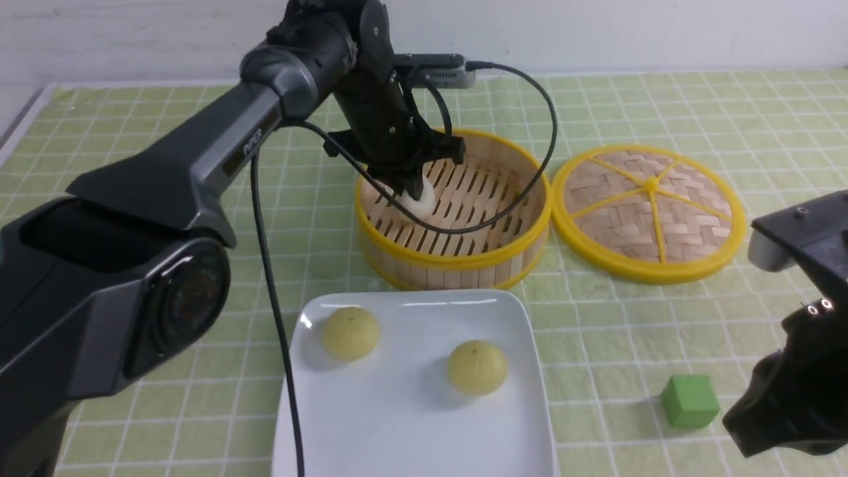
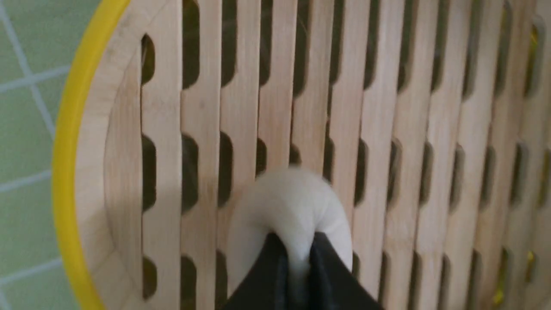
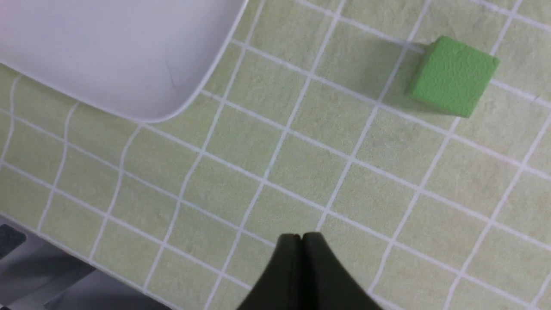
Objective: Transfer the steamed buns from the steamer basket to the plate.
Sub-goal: Use the left arm to put the steamed stuffed bun into the plate
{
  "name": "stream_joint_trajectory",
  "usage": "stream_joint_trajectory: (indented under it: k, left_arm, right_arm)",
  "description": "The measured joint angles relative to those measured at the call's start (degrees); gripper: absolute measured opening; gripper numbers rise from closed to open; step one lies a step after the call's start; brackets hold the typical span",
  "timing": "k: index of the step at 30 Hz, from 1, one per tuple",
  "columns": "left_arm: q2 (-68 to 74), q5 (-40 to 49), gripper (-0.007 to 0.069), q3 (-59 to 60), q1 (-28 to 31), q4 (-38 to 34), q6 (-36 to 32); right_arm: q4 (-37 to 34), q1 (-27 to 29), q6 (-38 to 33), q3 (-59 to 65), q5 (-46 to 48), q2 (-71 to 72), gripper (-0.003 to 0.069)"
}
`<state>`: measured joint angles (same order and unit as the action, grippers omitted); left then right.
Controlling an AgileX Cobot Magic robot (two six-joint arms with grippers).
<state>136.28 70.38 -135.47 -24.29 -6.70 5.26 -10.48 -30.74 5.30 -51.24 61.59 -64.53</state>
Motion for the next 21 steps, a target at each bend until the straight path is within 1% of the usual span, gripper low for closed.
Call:
stream_joint_trajectory:
  k: [4,5,6,7,9,10,11,12,14,16,17,18,19,20,21]
  left_arm:
    - [-6.86,0.57,0.0029,-0.63,-0.05,0.78,0.0]
    - [-12.6,0.4,0.0029,1.02,-0.05,0.93,-0.19]
    - [-12.6,0.41,0.0029,1.38,-0.05,0.93,-0.24]
    - [-16.23,0.23,0.0029,3.97,-0.05,0.76,-0.57]
    - [-25.53,0.01,0.003,15.03,-0.05,-1.24,-1.75]
    - [-27.03,0.01,0.003,17.43,-0.05,-1.79,-1.99]
    - [-30.53,0.08,0.003,23.82,-0.05,-3.4,-2.67]
    - [-34.67,0.13,0.003,33.35,-0.05,-6.01,-3.33]
    - [-38.85,-1.49,0.003,47.14,-0.47,-9.7,-4.09]
    - [-41.02,-9.01,0.0034,59.75,-1.94,-12.05,-5.26]
    - [-41.1,-10.6,0.0034,60.68,-2.35,-12.2,-5.26]
    - [-41.41,-15.94,0.0039,66.88,-4.0,-13.04,-5.59]
    - [-41.41,-17.38,0.0041,67.5,-4.21,-13.13,-5.74]
    - [-41.28,-21.63,0.005,71.01,-5.65,-13.24,-5.87]
    - [-41.02,-23.97,0.0059,72.66,-6.51,-13.11,-5.86]
  right_arm:
    - [0.75,0.0,0.0,0.0,0.39,0.0,-0.0001]
    - [1.39,0.0,0.0,0.0,0.39,0.0,-0.0001]
    - [1.54,0.0,0.0,0.0,0.34,0.0,0.0]
    - [1.89,0.0,0.0,0.0,0.33,0.0,0.0001]
    - [2.47,0.0,0.0,0.0,0.27,0.0,0.0001]
    - [2.47,0.0,0.0,0.0,0.27,0.0,0.0001]
    - [2.51,0.0,0.0,0.0,0.21,0.0,0.0001]
    - [2.58,0.0,0.0,0.0,-0.01,0.0,0.0003]
    - [2.58,0.0,0.0,0.0,-0.54,0.0,0.0003]
    - [2.58,0.0,0.0,0.0,-2.06,0.0,0.0004]
    - [2.58,0.0,0.0,0.0,-2.26,0.0,0.0004]
    - [2.58,0.0,0.0,0.0,-4.02,0.06,0.0005]
    - [2.58,0.0,0.0,0.0,-4.02,0.06,0.0005]
    - [2.64,0.0,0.0,0.0,-5.4,0.26,0.0006]
    - [2.64,0.0,0.0,0.0,-6.05,0.55,0.0007]
